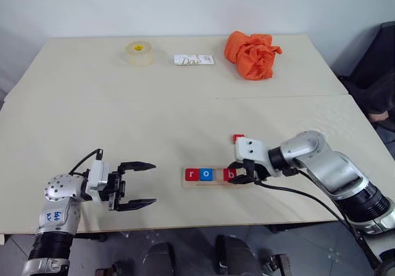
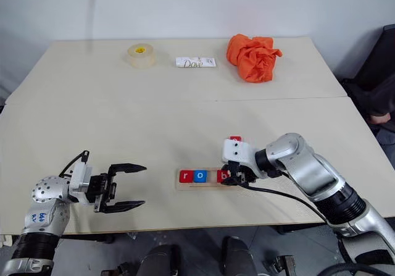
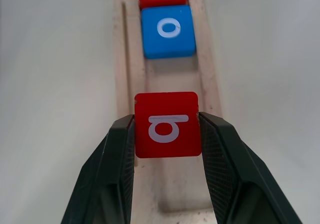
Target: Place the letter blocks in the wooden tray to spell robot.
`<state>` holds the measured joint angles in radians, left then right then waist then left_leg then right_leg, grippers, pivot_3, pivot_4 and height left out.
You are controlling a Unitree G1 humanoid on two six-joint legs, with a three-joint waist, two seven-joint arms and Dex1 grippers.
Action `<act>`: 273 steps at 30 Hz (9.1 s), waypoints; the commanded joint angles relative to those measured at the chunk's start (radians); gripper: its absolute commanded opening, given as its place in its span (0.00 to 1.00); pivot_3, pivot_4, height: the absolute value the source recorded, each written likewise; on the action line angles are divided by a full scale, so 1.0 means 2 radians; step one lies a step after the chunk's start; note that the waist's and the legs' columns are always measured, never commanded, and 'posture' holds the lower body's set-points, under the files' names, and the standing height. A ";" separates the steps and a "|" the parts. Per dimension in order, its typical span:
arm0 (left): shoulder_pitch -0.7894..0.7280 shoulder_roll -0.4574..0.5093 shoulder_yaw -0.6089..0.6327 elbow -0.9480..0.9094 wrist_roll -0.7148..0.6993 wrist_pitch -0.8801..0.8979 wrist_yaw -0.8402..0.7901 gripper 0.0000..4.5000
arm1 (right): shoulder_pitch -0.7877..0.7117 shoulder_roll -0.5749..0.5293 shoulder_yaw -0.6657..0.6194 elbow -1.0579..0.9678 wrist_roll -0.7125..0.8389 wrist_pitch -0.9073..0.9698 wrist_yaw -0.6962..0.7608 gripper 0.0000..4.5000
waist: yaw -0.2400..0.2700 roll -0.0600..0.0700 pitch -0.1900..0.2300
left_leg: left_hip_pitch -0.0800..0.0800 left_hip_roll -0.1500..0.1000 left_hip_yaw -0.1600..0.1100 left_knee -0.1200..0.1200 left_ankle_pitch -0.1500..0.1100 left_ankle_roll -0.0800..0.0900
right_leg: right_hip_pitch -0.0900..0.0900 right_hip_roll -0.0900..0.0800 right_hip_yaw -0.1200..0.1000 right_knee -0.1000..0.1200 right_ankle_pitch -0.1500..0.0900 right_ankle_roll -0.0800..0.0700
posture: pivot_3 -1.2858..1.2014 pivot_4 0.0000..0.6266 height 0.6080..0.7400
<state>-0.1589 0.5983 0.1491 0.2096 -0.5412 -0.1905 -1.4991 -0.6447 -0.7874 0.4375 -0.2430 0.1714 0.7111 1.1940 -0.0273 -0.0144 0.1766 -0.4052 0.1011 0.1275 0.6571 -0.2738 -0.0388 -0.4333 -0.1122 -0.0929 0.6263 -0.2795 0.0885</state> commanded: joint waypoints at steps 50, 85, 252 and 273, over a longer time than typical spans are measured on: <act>-0.004 -0.002 0.006 -0.015 -0.001 -0.013 0.021 1.00 | -0.027 0.034 -0.011 -0.023 -0.018 0.007 0.005 0.99 | 0.000 0.000 0.000 | 0.000 0.000 0.000 0.000 0.000 0.000 | 0.000 0.000 0.000 0.000 0.000 0.000 | 0.52 0.24 1.00; -0.086 0.002 0.018 0.089 -0.002 -0.013 -0.011 1.00 | 0.293 -0.018 -0.408 0.011 0.132 -0.113 -0.090 0.99 | 0.012 0.000 0.000 | 0.001 0.000 0.000 0.001 0.000 0.000 | 0.002 0.000 0.000 0.000 0.000 0.001 | 0.52 0.24 1.00; -0.024 -0.021 0.011 0.023 -0.009 -0.012 0.010 1.00 | 0.029 -0.071 -0.116 0.035 0.023 -0.081 0.084 0.32 | 0.000 0.000 0.000 | 0.001 0.000 -0.001 0.001 0.000 0.000 | 0.002 0.000 0.000 0.000 0.000 0.001 | 0.52 0.24 1.00; 0.017 -0.009 0.041 -0.012 -0.018 -0.011 0.013 1.00 | -0.014 0.009 -0.002 0.005 -0.015 0.005 0.011 0.32 | 0.000 0.000 0.000 | 0.000 0.000 0.000 0.001 -0.001 0.000 | 0.001 0.000 0.000 0.000 0.000 0.001 | 0.52 0.24 1.00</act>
<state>-0.1358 0.5700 0.2073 0.2259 -0.5491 -0.2059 -1.4812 -0.6522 -0.7686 0.4332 -0.2251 0.1437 0.7394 1.2093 -0.0275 -0.0147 0.1769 -0.4057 0.1011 0.1268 0.6599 -0.2753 -0.0379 -0.4320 -0.1124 -0.0930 0.6262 -0.2791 0.0896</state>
